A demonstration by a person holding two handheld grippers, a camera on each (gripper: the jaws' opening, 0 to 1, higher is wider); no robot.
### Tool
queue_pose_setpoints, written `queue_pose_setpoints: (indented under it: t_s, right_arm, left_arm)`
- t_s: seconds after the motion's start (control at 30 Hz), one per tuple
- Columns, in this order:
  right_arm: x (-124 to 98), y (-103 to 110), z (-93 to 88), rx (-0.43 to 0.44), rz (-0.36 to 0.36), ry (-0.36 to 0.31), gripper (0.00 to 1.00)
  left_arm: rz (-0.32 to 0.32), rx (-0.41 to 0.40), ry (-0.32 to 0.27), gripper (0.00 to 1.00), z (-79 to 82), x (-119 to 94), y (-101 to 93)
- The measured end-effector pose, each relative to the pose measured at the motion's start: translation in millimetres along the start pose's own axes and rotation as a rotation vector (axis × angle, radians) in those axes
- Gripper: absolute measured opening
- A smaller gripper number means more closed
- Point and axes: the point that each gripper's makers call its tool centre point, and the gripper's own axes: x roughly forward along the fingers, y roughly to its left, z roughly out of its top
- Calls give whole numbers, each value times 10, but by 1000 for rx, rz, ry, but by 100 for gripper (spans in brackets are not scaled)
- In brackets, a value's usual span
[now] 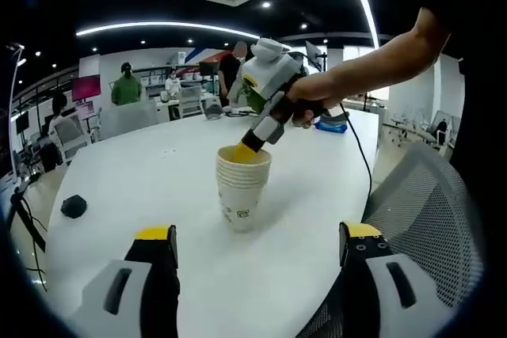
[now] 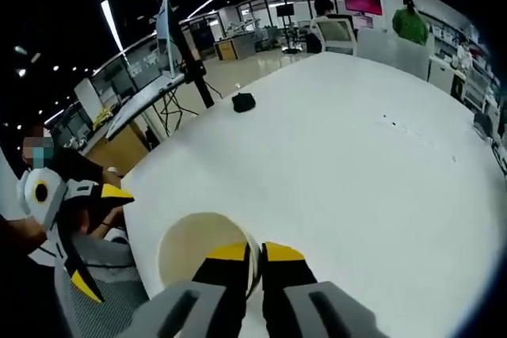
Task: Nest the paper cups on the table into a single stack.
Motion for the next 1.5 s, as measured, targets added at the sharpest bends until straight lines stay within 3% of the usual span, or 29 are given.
queue_pose_setpoints:
  t_s: [0.13, 0.7, 0.87, 1.2, 1.5]
  right_arm:
    - [16, -136, 73, 8, -26, -9, 2]
    - [4, -339, 25, 48, -98, 23, 1]
    - [-38, -386, 86, 73, -106, 12, 1]
    - [42, -518, 41, 100, -120, 52, 2]
    - [58, -552, 93, 143, -124, 33, 3]
  left_arm:
    - [-4, 0, 5, 83, -9, 3, -10]
    - [-9, 1, 16, 81, -25, 5, -28]
    - [-3, 1, 18, 80, -29, 4, -13]
    - [-4, -4, 24, 80, -41, 11, -4]
    - [-10, -7, 27, 80, -47, 22, -9]
